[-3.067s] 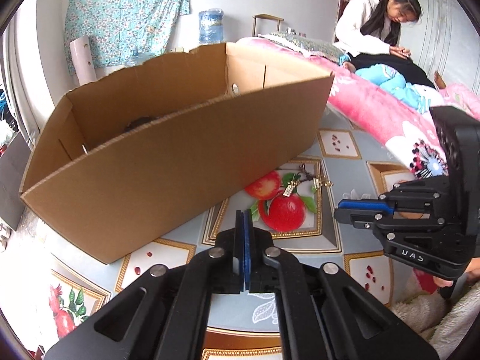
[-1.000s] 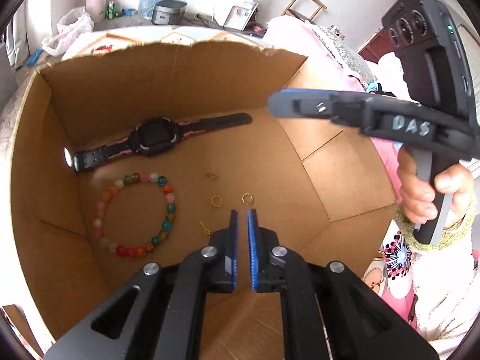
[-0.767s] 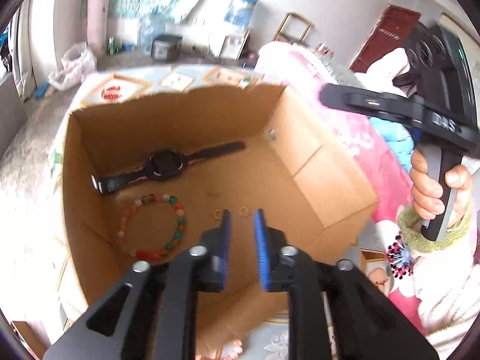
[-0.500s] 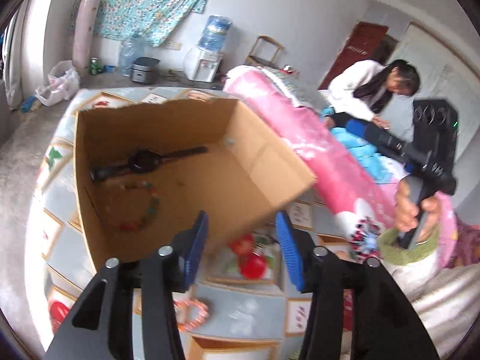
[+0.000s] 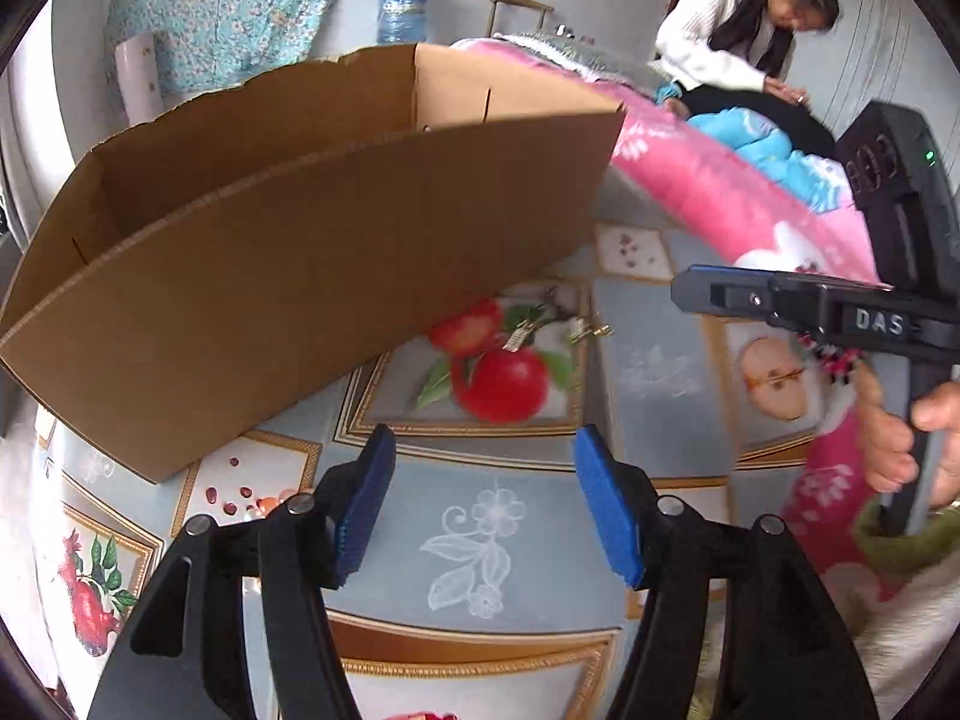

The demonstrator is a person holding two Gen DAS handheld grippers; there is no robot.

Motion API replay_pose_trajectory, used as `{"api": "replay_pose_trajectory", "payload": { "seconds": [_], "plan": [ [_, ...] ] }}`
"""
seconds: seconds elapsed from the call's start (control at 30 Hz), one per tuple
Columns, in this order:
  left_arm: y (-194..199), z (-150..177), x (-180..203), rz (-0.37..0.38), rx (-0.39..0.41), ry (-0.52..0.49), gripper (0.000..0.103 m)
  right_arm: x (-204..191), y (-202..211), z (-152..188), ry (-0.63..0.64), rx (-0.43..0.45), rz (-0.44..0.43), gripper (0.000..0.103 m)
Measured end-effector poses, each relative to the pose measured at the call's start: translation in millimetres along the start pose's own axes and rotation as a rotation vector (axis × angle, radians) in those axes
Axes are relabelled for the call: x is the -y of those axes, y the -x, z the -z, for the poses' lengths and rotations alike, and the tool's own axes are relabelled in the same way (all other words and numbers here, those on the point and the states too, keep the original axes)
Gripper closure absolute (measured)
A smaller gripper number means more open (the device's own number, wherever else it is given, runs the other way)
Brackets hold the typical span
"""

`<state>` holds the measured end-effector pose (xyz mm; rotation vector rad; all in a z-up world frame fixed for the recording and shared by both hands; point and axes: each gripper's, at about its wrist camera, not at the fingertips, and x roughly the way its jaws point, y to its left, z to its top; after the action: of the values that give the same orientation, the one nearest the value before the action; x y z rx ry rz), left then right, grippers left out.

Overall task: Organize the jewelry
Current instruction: 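Withdraw both tools from the box toward the gold spring earrings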

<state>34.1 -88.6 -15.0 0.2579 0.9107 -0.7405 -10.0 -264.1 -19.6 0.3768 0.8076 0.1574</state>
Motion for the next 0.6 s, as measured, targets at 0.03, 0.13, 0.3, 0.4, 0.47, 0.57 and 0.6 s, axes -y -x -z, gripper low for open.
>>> {"api": "replay_pose_trajectory", "payload": {
  "seconds": [0.03,0.13,0.3,0.4,0.47,0.57,0.6],
  "plan": [
    [-5.8,1.8,1.6,-0.025,-0.008,-0.005,0.043,-2.2,-5.4,1.0,0.01,-0.014,0.012,0.066],
    [-14.9,4.8,1.7,-0.047,0.004,-0.011,0.043,-10.7,-15.2,3.1,0.068,-0.031,0.066,0.069],
    [-23.2,7.5,7.5,-0.103,0.027,-0.061,0.043,-17.2,-24.0,2.9,0.1,-0.052,0.041,0.079],
    [-26.2,6.5,6.8,-0.097,0.029,-0.071,0.043,-21.9,-29.2,5.3,0.105,-0.082,0.022,0.08],
    [-27.2,6.0,5.3,-0.085,0.03,-0.068,0.043,-21.1,-34.6,5.9,0.097,-0.097,0.017,0.081],
    [-30.9,3.9,4.3,-0.072,0.027,-0.059,0.043,-17.7,-39.9,5.0,0.093,-0.103,0.037,0.081],
    [-31.4,3.4,3.8,-0.068,0.027,-0.057,0.043,-17.3,-40.7,3.5,0.092,-0.103,0.038,0.081]
  ]
}}
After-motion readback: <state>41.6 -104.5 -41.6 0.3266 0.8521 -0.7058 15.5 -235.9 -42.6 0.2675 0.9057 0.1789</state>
